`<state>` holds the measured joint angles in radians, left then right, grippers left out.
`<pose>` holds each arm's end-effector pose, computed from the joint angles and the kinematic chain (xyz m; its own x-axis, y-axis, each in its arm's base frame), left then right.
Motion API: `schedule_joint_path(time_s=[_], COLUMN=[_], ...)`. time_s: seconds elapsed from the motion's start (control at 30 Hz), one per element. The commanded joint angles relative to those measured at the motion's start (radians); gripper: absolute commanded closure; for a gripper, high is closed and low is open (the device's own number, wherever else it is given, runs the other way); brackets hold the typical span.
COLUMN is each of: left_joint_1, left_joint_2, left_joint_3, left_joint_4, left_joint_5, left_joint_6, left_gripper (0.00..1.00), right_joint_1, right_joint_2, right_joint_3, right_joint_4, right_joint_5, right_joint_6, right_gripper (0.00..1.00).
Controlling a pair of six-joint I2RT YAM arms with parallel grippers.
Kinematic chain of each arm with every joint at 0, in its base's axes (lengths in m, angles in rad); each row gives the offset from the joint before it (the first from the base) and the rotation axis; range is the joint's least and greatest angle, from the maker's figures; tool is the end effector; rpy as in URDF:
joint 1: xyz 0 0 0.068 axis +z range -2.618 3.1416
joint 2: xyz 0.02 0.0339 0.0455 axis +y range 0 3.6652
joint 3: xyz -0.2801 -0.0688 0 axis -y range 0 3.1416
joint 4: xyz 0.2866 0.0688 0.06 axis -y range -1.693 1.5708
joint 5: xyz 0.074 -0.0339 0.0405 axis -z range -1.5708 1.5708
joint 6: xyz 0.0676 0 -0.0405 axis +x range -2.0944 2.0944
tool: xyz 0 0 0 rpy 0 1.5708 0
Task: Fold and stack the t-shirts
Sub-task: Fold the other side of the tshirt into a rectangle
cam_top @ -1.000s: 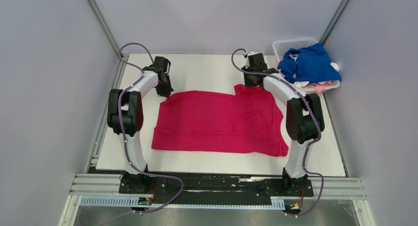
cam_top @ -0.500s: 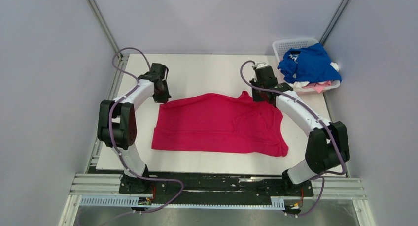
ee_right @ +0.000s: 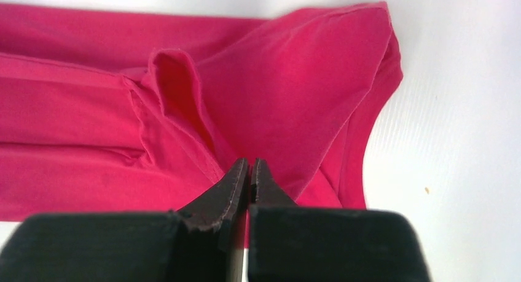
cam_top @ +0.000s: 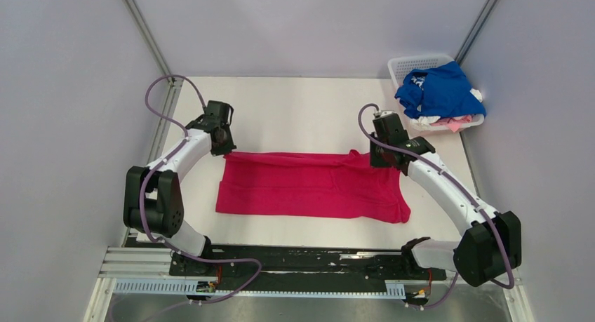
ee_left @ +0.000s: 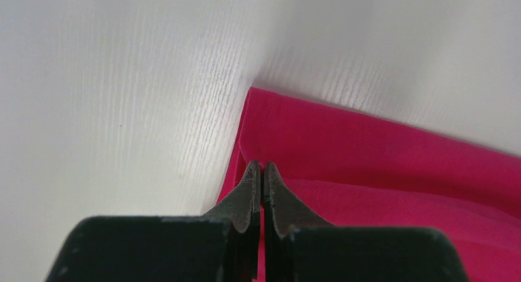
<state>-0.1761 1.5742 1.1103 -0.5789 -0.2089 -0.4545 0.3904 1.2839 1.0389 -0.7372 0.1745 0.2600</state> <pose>0.3714 -0.0518 0.1980 -0.7942 -0.2949 -0.5313 -0.3118 0.9482 -0.0602 0.2924 0.1076 0.2539 -0.8167 -0.0623 -0.5737 -0.0783 0.9969 0.0032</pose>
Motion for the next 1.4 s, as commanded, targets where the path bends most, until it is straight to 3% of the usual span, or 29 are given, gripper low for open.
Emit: schedule_joint_path(time_s=[0.0, 0.23, 0.4, 0.47, 0.5, 0.57, 0.7, 0.73, 0.77, 1.0, 1.23, 1.37], left_joint_1=[-0.003, -0.003, -0.003, -0.003, -0.003, -0.003, -0.003, -0.003, -0.003, -0.019, -0.029, -0.03], left_joint_2=[-0.051, -0.053, -0.084, -0.105, -0.117, -0.124, -0.117, -0.117, -0.118, -0.085, -0.021, -0.029], left_joint_3=[-0.039, -0.11, -0.145, -0.151, -0.156, -0.149, -0.086, -0.075, -0.053, -0.032, -0.102, -0.145], left_joint_4=[0.067, 0.088, 0.061, 0.048, 0.053, 0.059, 0.043, 0.042, 0.042, 0.109, 0.144, 0.137], left_joint_5=[-0.004, 0.023, -0.024, -0.056, -0.067, -0.07, -0.027, -0.013, 0.014, 0.31, 0.378, 0.335], left_joint_6=[-0.018, -0.06, -0.1, -0.109, -0.11, -0.118, -0.146, -0.147, -0.146, -0.122, -0.12, -0.102], left_gripper=[1.0, 1.0, 0.82, 0.61, 0.35, 0.18, 0.01, 0.01, 0.0, 0.0, 0.0, 0.0], right_joint_1=[0.009, 0.027, 0.063, 0.095, 0.12, 0.138, 0.139, 0.139, 0.137, 0.071, 0.048, 0.062], right_joint_2=[-0.046, -0.047, -0.054, -0.073, -0.088, -0.122, -0.17, -0.176, -0.181, -0.046, 0.218, 0.277], right_joint_3=[-0.058, -0.145, -0.18, -0.186, -0.189, -0.186, -0.142, -0.136, -0.136, -0.163, -0.066, -0.055], right_joint_4=[-0.041, -0.047, -0.114, -0.181, -0.213, -0.223, -0.168, -0.143, -0.104, 0.186, 0.307, 0.313], right_joint_5=[-0.017, -0.063, -0.211, -0.236, -0.237, -0.235, -0.119, -0.094, -0.07, -0.099, -0.138, -0.237], right_joint_6=[0.082, 0.194, 0.298, 0.34, 0.354, 0.354, 0.37, 0.381, 0.393, 0.367, 0.247, 0.23], right_gripper=[0.97, 0.94, 0.83, 0.72, 0.67, 0.5, 0.18, 0.06, 0.01, 0.0, 0.0, 0.0])
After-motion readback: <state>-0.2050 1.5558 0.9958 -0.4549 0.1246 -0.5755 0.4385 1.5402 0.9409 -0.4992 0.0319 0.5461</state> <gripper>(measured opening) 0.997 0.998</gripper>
